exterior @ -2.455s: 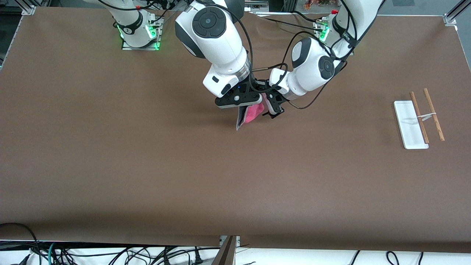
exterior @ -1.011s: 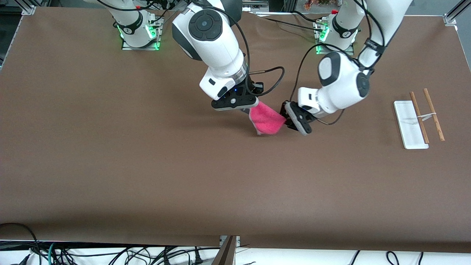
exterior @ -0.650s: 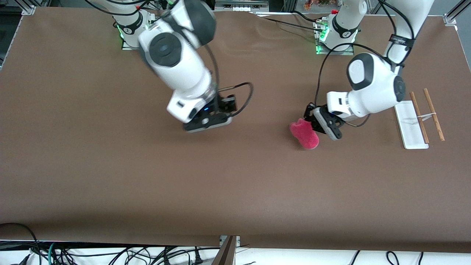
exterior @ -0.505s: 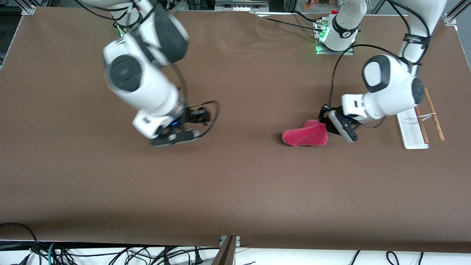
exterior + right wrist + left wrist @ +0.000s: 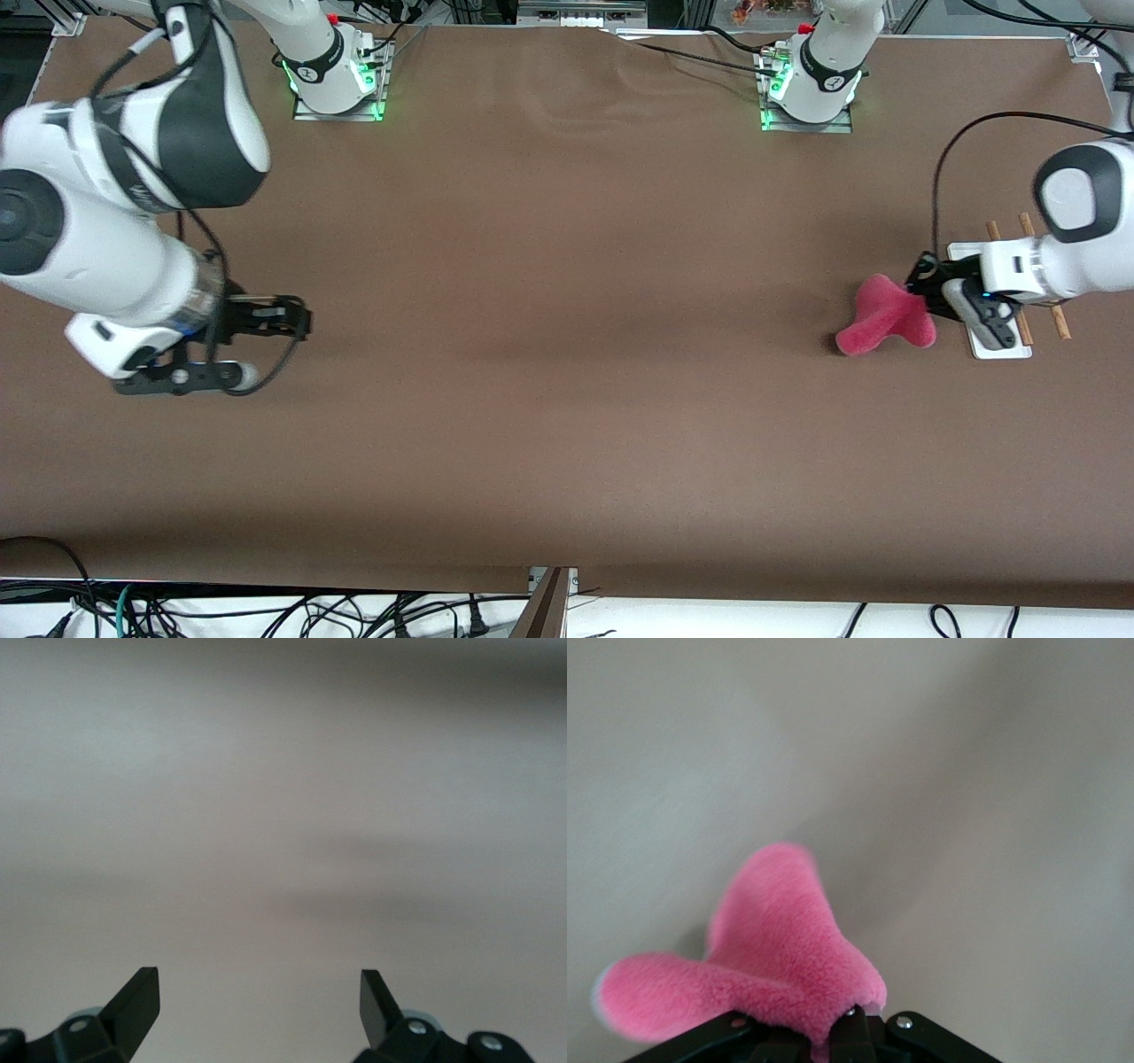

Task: Pass towel and hang on rack
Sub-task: 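Carry the towel to the rack with the left gripper while the right gripper retracts, then lower the towel over the wooden rails and open the left gripper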

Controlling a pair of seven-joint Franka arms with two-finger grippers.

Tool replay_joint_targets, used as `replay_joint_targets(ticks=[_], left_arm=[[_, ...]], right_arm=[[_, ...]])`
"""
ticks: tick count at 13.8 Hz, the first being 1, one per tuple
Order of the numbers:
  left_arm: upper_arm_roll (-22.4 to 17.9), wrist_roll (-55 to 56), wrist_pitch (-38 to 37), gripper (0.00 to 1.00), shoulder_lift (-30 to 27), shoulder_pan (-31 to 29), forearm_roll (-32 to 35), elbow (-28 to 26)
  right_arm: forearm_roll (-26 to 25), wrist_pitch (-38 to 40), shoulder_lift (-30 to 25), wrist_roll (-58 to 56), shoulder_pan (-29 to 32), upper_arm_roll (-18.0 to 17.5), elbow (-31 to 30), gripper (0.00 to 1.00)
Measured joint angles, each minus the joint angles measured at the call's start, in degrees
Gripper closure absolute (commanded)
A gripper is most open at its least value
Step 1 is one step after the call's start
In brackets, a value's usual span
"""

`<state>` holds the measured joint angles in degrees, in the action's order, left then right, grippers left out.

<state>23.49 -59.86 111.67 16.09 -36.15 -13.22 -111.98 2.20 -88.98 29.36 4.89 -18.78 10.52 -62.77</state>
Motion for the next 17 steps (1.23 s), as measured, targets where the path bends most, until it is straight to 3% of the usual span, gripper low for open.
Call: replay_joint_targets(ticks=[2, 5, 7, 11, 17], left_arm=[[-0.09, -4.17, -3.74, 1.0, 2.45, -3.45, 3.71, 4.66], [-0.13, -13.89, -5.97, 1.0, 6.92, -7.97, 8.92, 9.96], [-0.22, -18.88, -8.53, 1.0, 10.07, -9.85, 12.55, 12.92], [-0.34, -21.83, -13.82, 1.0, 12.32, -11.52, 16.14, 16.83], [-1.62, -25.33, -20.55, 1.0, 12.3, -11.54, 17.64, 22.18]], right_arm=[[-0.02, 0.5, -2.1, -1.35, 2.66, 0.17, -1.5, 0.0], [-0.23, -2.95, -8.94, -2.89, 11.25, -7.13, -9.01, 0.0], [-0.75, -4.63, -14.79, -3.61, 16.03, -10.08, -15.76, 0.0], [-3.76, -6.2, -23.28, -4.1, 18.68, -10.66, -26.7, 0.0], [-4.4, -5.78, -26.09, -4.1, 18.68, -11.12, -27.72, 0.0]])
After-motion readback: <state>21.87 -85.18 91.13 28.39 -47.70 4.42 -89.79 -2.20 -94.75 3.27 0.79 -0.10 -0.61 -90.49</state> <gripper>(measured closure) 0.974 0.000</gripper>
